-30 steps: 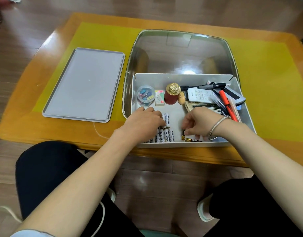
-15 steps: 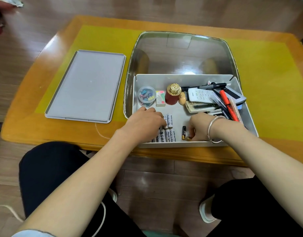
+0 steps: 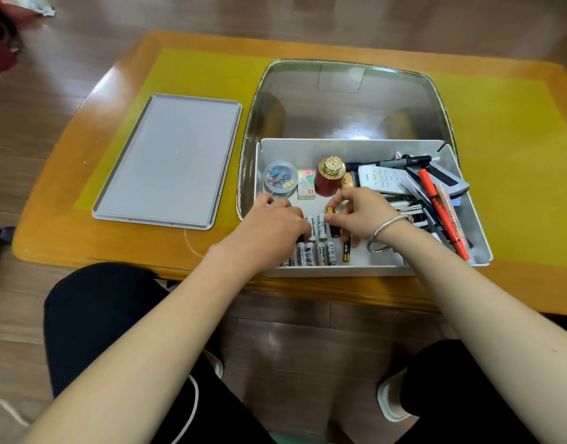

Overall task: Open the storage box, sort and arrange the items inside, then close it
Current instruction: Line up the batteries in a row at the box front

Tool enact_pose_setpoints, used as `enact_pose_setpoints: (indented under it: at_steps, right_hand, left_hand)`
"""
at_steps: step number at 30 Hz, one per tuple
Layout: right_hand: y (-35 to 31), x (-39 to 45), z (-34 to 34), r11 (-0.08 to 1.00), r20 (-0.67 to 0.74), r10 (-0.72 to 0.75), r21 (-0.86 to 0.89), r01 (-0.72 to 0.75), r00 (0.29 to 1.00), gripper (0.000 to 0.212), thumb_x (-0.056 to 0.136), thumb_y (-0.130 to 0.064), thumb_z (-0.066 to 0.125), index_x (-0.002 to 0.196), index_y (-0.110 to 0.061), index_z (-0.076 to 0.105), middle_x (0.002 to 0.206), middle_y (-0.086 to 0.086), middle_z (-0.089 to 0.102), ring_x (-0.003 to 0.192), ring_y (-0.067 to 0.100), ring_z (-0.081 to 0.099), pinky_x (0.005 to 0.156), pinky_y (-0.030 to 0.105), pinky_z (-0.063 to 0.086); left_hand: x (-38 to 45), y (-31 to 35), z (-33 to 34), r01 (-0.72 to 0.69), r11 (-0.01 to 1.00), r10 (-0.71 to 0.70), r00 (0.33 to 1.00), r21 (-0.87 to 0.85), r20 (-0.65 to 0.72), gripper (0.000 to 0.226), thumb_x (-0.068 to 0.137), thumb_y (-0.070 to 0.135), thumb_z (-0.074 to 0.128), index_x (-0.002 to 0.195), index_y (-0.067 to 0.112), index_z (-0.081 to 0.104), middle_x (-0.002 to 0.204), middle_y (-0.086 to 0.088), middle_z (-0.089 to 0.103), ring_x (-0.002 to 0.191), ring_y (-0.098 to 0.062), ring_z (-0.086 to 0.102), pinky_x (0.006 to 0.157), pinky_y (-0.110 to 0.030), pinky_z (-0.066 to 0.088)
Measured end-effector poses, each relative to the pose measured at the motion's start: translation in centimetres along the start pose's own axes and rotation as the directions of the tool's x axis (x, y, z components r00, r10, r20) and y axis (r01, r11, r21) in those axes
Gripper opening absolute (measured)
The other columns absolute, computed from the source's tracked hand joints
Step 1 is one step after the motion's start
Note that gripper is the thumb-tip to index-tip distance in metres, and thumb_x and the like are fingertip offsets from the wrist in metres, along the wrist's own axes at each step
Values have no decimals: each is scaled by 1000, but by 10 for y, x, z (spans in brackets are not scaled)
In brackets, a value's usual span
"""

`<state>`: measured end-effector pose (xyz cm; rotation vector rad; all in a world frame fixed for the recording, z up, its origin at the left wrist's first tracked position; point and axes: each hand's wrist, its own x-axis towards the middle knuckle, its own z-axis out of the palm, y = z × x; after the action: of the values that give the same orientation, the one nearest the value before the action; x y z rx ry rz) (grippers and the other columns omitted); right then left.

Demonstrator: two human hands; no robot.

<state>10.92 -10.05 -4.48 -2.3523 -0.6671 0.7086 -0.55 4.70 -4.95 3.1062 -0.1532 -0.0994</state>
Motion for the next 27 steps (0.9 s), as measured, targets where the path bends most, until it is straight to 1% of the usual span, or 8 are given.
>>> enact_pose_setpoints:
  at_steps: [5, 8, 10, 13, 17, 20, 23, 27]
  right_hand:
    - [-8, 9, 12, 995, 6, 35, 88, -35, 999, 15, 83, -18, 69, 92, -14, 58, 60, 9, 66, 35, 12, 58, 33, 21, 44]
    - [-14, 15, 18, 990, 40, 63, 121, -68, 997, 16, 83, -20, 70, 90, -16, 55, 63, 14, 68, 46, 23, 64, 44, 34, 55]
    - [-17, 17, 20, 987, 61, 85, 135, -93, 994, 18, 83, -19, 70, 87, -17, 53, 61, 13, 67, 47, 26, 64, 47, 37, 55]
    - [-18, 17, 24, 981, 70, 103, 156, -113, 992, 20, 83, -19, 70, 84, -18, 51, 55, 10, 64, 37, 18, 59, 40, 30, 53]
    - [-18, 13, 25, 986, 40, 92, 138, -97, 995, 20, 83, -19, 70, 93, -12, 54, 57, 10, 62, 36, 15, 58, 40, 31, 53]
    - [-16, 10, 18, 999, -41, 38, -26, -39, 998, 20, 83, -21, 70, 97, -13, 59, 79, 8, 64, 52, 19, 65, 47, 29, 54]
    - [-10, 6, 7, 959, -114, -35, -283, 2, 993, 17, 83, -23, 69, 98, -16, 64, 98, 7, 65, 91, 25, 63, 77, 31, 48]
    - [-1, -1, 8, 884, -95, -55, -467, 5, 994, 19, 85, -19, 62, 103, -12, 63, 112, 13, 62, 102, 29, 58, 86, 34, 48]
  left_hand:
    - [-9, -14, -3, 27, 1000, -27, 1000, 16, 3, 37, 91, 20, 56, 125, 35, 60, 122, 7, 63, 118, -18, 46, 105, -35, 25]
    - [-7, -13, -3, 24, 1000, -24, 1000, 18, 9, 39, 91, 19, 53, 124, 39, 60, 119, 9, 64, 112, -15, 50, 102, -34, 25]
    - [-6, -11, -2, 24, 999, -24, 1000, 37, 12, 40, 91, 19, 52, 124, 40, 59, 118, 9, 65, 110, -15, 51, 99, -34, 24]
    - [-6, -10, 0, 20, 998, -21, 1000, 54, 9, 38, 91, 22, 52, 122, 42, 60, 115, 10, 66, 107, -15, 53, 96, -34, 22]
    - [-6, -9, 1, 14, 998, -13, 1000, 69, -5, 35, 91, 24, 52, 120, 41, 62, 113, 11, 67, 105, -14, 54, 98, -36, 23]
    - [-6, -8, 0, 10, 994, -10, 1000, 107, 4, 35, 91, 24, 50, 122, 36, 61, 115, 9, 65, 105, -17, 54, 98, -37, 23]
    - [-4, -5, 0, -4, 992, 2, 1000, 129, 17, 41, 92, 24, 53, 131, 36, 53, 126, 6, 60, 113, -20, 52, 98, -40, 27]
    - [-1, -3, -1, -23, 988, 16, 999, 156, 49, 53, 93, 23, 56, 141, 39, 40, 140, 4, 51, 124, -22, 46, 100, -43, 30]
